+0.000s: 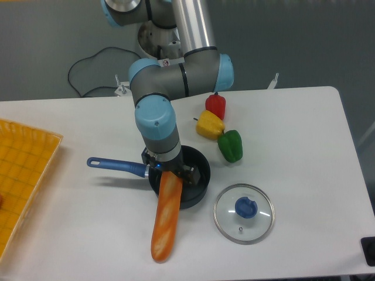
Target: Place the long bread in the pot
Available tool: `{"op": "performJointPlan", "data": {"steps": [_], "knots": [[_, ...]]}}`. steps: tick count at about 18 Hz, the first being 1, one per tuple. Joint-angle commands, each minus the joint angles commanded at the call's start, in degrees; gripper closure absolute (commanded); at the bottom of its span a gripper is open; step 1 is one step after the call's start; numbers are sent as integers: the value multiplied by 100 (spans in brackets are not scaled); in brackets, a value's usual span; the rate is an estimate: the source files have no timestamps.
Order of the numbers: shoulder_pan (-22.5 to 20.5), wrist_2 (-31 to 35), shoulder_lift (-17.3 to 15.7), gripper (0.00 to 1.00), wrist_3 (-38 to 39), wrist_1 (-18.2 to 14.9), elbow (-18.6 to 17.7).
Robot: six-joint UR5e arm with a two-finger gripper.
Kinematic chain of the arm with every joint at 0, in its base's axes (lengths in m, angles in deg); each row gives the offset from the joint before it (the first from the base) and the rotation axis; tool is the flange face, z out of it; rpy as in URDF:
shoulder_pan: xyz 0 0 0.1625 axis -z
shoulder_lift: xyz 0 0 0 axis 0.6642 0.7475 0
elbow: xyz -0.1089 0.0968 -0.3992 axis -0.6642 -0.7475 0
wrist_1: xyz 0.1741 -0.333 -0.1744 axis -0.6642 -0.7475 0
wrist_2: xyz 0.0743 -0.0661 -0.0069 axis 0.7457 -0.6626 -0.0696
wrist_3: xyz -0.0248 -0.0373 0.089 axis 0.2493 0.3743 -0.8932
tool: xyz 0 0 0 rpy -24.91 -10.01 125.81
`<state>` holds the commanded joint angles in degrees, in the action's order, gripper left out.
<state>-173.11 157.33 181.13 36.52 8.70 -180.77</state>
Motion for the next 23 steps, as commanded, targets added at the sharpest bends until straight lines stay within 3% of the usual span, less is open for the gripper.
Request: {"op": "performJointPlan", "data": {"steps": [2, 5, 10, 13, 17, 23], "knots": [[0, 17, 0, 44, -9, 0, 0], [0, 79, -17, 70, -9, -9, 0], [-9, 70, -79, 97, 0, -96, -18], [-96, 70, -175, 100, -17, -254, -18], [-298, 44, -518, 100, -245, -720, -44], [-764, 18, -1054, 100, -746, -1062, -229]]}}
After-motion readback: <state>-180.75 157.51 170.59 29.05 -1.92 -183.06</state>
